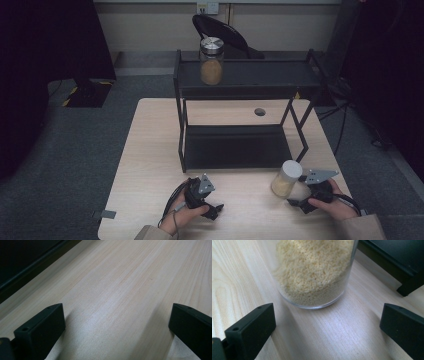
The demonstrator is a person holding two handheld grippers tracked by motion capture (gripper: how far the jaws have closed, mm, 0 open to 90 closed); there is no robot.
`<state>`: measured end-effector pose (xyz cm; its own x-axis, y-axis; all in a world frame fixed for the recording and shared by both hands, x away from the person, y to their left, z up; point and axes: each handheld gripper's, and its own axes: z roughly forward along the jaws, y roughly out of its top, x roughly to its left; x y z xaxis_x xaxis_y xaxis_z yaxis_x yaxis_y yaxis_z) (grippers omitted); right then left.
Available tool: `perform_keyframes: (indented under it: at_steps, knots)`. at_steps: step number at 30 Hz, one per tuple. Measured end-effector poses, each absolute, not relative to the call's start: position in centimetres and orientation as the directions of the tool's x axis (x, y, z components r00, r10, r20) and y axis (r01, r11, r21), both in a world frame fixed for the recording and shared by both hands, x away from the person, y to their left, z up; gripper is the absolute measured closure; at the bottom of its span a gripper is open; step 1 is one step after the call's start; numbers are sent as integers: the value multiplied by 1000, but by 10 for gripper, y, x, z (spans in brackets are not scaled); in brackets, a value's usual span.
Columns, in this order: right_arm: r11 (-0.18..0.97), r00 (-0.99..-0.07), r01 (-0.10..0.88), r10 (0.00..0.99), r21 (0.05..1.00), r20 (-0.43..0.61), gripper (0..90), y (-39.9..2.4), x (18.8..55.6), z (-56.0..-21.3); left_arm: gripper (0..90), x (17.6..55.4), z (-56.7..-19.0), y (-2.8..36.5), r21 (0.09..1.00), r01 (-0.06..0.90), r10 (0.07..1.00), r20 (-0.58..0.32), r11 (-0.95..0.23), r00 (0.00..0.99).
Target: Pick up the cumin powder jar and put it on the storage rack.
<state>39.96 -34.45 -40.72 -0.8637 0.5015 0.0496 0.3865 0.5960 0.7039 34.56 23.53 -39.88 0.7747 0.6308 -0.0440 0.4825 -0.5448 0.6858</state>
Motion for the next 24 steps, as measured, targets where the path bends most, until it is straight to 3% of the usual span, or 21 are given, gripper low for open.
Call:
perform_keyframes:
  at_steps: [24]
  knots:
    - [596,-864,387,502,704,50,0,-344,400,-407,1,343,-399,233,685,491,644,-41,-538,764]
